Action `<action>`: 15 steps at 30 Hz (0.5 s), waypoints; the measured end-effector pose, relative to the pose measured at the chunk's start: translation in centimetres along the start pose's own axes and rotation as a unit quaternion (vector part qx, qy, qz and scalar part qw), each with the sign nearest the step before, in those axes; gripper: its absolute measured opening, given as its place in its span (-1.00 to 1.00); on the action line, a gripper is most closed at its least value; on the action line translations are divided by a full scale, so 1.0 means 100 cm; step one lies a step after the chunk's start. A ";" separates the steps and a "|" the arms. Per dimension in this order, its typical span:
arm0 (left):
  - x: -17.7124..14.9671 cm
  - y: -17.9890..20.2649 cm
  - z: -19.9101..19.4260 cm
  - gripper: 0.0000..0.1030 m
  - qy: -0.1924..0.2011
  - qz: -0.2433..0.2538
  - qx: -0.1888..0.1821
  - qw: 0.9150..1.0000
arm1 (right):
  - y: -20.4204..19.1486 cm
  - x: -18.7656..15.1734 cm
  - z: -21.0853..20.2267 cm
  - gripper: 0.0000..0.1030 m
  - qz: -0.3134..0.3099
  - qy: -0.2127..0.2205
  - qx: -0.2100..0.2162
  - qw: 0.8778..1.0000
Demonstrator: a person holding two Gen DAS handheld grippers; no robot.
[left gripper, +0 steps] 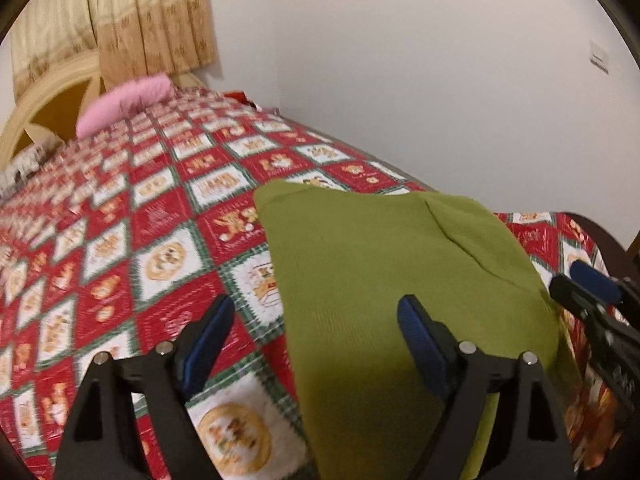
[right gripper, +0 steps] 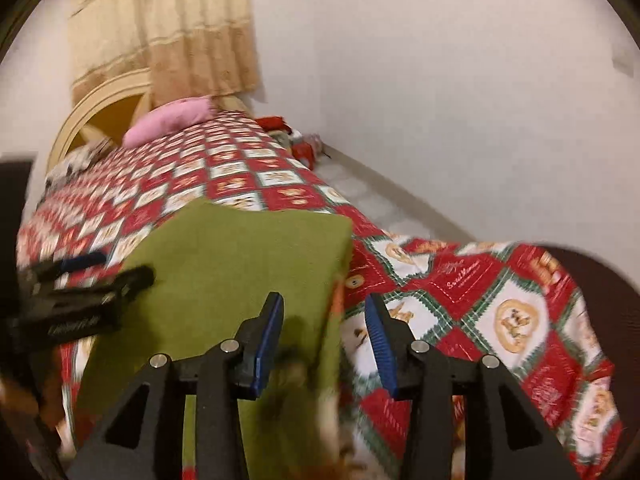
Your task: Fold small clothes
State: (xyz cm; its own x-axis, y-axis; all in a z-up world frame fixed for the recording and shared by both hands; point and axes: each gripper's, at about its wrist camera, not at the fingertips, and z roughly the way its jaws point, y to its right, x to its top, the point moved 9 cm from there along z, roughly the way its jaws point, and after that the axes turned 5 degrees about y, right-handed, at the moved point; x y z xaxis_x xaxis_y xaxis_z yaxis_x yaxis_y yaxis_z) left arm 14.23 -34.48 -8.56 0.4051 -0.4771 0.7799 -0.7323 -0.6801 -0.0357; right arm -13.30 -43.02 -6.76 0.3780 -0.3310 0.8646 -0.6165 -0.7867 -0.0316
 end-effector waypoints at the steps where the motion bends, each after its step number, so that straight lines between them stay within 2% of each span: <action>1: -0.002 0.000 -0.006 0.67 0.005 -0.002 0.003 1.000 | -0.008 -0.001 -0.008 -0.15 -0.017 0.009 0.000 1.000; 3: -0.007 0.001 -0.015 0.67 0.009 -0.010 0.002 1.000 | -0.020 -0.002 -0.017 -0.15 -0.040 0.019 0.008 0.999; 5: -0.014 0.003 -0.015 0.67 0.006 -0.009 0.005 1.000 | -0.032 -0.006 -0.013 -0.15 -0.055 0.007 0.010 0.998; 10: -0.036 0.006 -0.014 0.73 0.004 0.021 0.034 0.999 | -0.026 -0.044 0.014 -0.15 -0.067 -0.078 -0.021 0.994; 12: -0.046 0.007 -0.016 0.79 0.007 0.029 0.042 0.999 | -0.019 -0.047 0.013 -0.15 -0.051 -0.085 -0.014 0.995; 15: -0.059 0.008 -0.022 0.79 0.007 0.029 0.044 0.999 | -0.011 -0.052 0.007 -0.15 -0.044 -0.095 -0.026 0.994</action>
State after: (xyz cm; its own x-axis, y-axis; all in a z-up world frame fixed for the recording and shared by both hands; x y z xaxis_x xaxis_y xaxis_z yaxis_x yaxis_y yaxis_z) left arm 10.03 -31.02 -11.81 0.3557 -0.5095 0.7835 -0.7028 -0.6984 -0.1351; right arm -14.08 -40.81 -11.58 0.5531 -0.3584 0.7521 -0.6086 -0.7903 0.0709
